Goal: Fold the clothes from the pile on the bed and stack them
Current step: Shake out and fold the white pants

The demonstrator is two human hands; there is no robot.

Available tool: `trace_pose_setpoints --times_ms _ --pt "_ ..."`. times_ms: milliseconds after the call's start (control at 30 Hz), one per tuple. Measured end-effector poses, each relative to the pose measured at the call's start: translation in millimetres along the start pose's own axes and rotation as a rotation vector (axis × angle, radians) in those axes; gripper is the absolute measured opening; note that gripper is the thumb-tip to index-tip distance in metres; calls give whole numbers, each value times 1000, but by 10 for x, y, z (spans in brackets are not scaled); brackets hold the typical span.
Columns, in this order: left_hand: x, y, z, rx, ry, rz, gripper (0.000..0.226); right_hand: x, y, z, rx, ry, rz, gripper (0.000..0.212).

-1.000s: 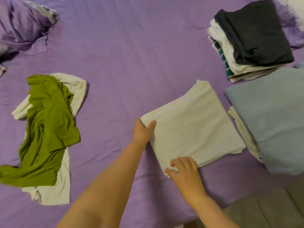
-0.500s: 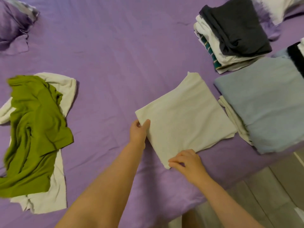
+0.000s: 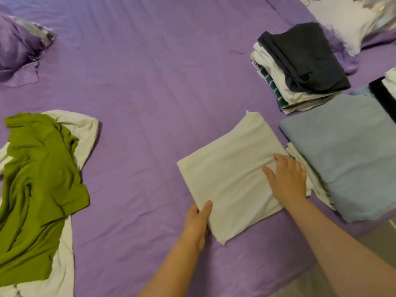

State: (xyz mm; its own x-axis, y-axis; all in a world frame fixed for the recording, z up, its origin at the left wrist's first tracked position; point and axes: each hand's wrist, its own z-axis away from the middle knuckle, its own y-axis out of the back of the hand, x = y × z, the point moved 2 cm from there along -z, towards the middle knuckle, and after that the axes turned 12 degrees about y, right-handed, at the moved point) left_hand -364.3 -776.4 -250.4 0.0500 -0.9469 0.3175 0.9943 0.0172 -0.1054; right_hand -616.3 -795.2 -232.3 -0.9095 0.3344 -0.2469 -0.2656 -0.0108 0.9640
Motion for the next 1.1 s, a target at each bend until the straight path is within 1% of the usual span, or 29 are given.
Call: trace_pose_setpoints --times_ms 100,167,233,300,333,400,467,500,567,667,767,833,967,1100 --pt "22 6 -13 76 17 53 13 -3 -2 -33 23 -26 17 53" --pt "47 7 14 83 3 52 13 3 1 -38 36 -29 24 52" --pt "74 24 49 76 -6 58 13 21 16 -39 29 -56 -17 55" --pt "105 75 95 77 -16 51 13 59 24 -41 6 -111 -108 62" --pt "114 118 116 81 -20 41 13 93 22 -42 -26 -163 -167 68" --pt "92 246 160 104 -23 17 13 146 -7 -32 -178 -255 -266 76" --pt "31 418 210 133 -25 -15 15 121 -66 20 -351 -254 -287 74" --pt "-13 505 236 139 -24 -22 16 73 -95 64 -405 -239 -281 72" --pt "-110 655 274 134 -11 -7 16 -35 -131 160 -447 -213 -288 64" --pt "-190 790 314 118 29 60 16 -135 -140 317 -433 -244 -424 54" --pt "-163 826 347 119 23 67 17 -144 -66 457 -378 -355 -725 42" --pt "-124 813 382 128 -4 48 15 -153 -14 561 -378 -428 -864 41" --pt "-67 725 488 176 -40 35 16 -174 87 639 -285 -397 -895 38" --pt "-29 536 662 209 -85 44 19 -119 397 551 -194 -280 -859 24"
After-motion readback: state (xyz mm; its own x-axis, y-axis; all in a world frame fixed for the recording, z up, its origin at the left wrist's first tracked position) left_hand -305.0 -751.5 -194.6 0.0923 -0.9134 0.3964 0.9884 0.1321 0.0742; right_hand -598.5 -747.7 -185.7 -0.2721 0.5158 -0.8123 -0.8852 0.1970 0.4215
